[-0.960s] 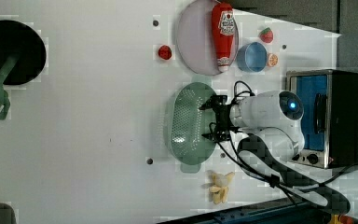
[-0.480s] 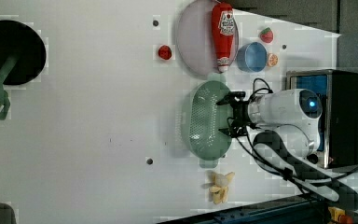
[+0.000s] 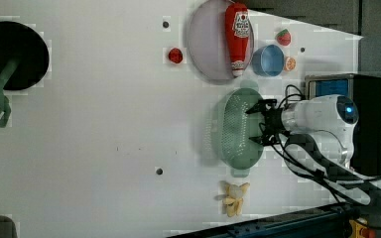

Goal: Drag strainer left to right.

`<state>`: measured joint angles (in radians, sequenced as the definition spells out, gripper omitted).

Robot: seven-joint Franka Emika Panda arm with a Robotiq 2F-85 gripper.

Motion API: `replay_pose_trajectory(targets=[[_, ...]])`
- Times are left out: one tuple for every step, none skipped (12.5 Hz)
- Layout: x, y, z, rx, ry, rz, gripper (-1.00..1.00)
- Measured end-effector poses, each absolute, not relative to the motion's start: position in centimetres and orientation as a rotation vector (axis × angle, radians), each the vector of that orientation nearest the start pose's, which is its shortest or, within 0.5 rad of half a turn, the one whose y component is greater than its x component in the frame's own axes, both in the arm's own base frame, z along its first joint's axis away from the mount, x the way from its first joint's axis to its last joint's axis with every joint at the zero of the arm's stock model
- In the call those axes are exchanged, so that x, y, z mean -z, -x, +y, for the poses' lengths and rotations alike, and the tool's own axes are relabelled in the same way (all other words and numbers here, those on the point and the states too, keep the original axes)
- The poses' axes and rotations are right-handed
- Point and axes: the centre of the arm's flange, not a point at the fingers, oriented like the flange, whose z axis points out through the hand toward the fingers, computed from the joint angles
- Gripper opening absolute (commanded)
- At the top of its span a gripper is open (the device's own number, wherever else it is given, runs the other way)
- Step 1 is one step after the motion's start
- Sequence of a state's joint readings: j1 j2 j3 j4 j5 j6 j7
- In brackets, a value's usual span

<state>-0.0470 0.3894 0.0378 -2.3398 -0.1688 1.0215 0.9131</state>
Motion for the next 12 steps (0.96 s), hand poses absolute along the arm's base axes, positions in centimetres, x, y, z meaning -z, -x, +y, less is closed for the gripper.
replay_pose_trajectory(targets=[[-15.8,-50.0,-1.5,-0.051,2.329,2.313,1.00],[-15.8,-49.9,-2.8,-0.042,2.322,2.328,1.00],[-15.8,-50.1,-3.8,-0.021,2.334,2.324,1.00],[-15.8,-50.2,-4.6,-0.016,2.345,2.325,1.00],[-16.1,-50.4,-5.1,-0.003,2.329,2.318,1.00],[-16.0,-50.3,-5.7,-0.018,2.300,2.339,1.00],[-16.0,-50.2,-6.3,-0.017,2.303,2.346,1.00],[-15.7,-49.7,-6.9,-0.032,2.321,2.353,1.00],[-15.5,-49.1,-7.5,-0.037,2.321,2.369,1.00],[-15.2,-48.6,-8.0,-0.036,2.337,2.366,1.00],[-15.0,-48.4,-8.3,-0.035,2.348,2.357,1.00],[-15.0,-48.4,-8.5,-0.036,2.363,2.345,1.00]])
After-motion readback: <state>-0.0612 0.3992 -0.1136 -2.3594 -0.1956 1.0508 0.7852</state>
